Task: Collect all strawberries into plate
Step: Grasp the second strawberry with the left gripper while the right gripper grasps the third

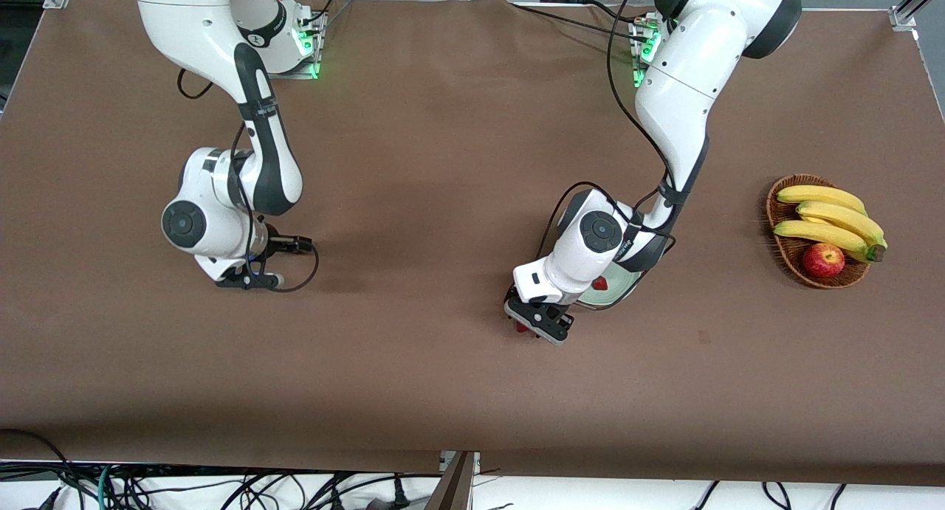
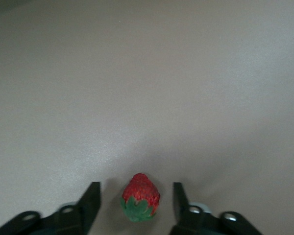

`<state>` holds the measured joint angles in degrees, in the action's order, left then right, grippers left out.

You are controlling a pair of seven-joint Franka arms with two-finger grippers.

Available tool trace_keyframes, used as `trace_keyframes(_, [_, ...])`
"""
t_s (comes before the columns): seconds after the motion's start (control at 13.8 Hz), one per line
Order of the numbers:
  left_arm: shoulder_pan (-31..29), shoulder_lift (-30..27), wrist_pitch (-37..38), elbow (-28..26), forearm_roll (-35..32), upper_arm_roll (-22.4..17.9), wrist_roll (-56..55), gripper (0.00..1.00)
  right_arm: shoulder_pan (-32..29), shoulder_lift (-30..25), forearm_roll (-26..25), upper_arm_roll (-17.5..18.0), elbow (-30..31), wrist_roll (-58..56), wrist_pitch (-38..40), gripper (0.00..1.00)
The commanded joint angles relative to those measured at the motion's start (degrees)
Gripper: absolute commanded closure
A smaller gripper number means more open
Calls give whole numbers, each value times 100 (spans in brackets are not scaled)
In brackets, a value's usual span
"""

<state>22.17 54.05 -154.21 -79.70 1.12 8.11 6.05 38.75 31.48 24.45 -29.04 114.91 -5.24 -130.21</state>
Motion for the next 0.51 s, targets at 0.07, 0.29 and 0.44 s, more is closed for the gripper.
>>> trace_keyframes(0.07, [42,18,40,113,-41,-46,-43,99,71,-370,121,197,796,-83,-733,23])
trace_keyframes(0.29, [-45,-358,677,-89,-50,-37,-42,100,80,-309,313,224,709,-92,-804,39])
trace_keyframes(0.44, [-98,-797,1993,-46,-41,-55,-43,100,97,-248,376,232,559,-118,-795,41])
